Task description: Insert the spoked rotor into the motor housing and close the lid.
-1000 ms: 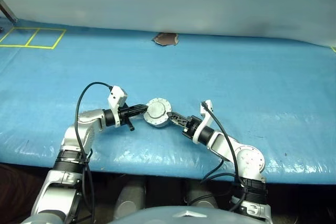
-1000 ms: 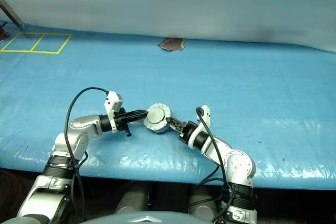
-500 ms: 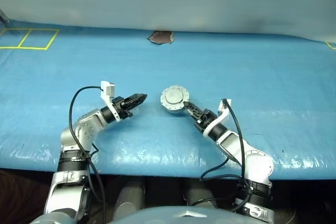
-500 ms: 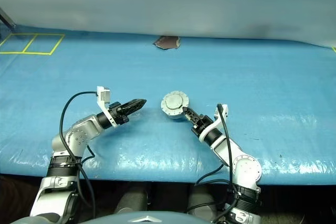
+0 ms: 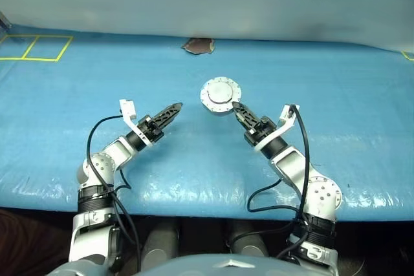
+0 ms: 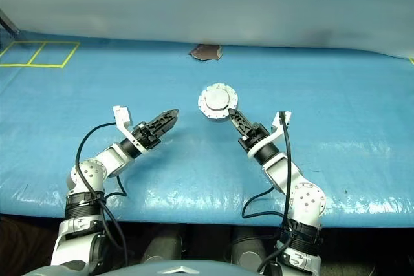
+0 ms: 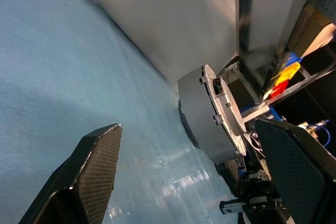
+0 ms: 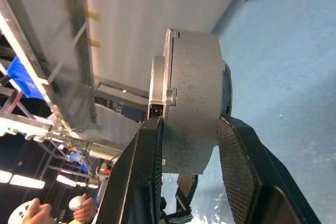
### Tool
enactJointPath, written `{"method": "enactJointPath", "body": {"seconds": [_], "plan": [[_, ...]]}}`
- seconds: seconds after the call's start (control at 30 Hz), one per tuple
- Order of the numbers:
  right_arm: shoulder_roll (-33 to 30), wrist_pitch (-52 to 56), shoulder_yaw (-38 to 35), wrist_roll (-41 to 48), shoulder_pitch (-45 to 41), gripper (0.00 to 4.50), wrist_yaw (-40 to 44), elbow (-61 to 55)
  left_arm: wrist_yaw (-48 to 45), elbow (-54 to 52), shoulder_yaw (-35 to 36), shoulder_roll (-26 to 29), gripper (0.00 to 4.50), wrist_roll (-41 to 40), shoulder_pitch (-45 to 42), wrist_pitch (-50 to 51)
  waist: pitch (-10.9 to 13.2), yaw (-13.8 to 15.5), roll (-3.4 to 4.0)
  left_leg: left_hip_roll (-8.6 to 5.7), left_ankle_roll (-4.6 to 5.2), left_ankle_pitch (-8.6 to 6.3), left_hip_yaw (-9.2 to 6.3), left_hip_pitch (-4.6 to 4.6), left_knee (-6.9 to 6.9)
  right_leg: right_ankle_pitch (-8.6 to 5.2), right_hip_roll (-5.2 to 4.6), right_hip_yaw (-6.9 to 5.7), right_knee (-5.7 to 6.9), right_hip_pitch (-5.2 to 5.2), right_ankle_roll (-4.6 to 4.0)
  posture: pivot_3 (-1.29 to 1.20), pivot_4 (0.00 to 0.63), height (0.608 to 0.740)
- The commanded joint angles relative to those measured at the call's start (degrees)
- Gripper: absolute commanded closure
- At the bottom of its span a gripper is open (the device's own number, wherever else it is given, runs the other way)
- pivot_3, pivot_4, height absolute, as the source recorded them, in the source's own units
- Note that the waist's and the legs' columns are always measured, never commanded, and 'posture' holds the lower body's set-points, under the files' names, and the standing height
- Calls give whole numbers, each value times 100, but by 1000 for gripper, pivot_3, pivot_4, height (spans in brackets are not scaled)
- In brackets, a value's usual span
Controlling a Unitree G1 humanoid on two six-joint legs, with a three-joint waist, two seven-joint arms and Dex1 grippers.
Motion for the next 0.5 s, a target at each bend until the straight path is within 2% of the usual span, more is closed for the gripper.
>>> {"method": "enactJointPath", "body": {"seconds": [0.03, 0.33, 0.5], "plan": [[7, -122, 311, 186, -93, 3264, 9, -493, 102, 18, 70, -85, 45, -319, -146, 222, 0, -1, 0, 0, 0, 0, 0, 0, 2, 0, 0, 0, 0, 0, 0, 0, 150, 740], [-63, -174, 771, 86, 99, 3264, 50, -479, 123, 172, 85, -333, 45, -650, -350, 397, 0, 15, 0, -2, 0, 0, 1, -1, 6, 3, 1, 3, -1, 3, 1, 0, 150, 740], [-98, -169, 920, 78, 120, 3264, 82, -496, 34, 397, -85, -332, 45, -502, -474, 326, 0, 17, 0, -1, 1, 1, 1, 0, 10, 4, 2, 3, 0, 5, 1, 0, 150, 740]]}}
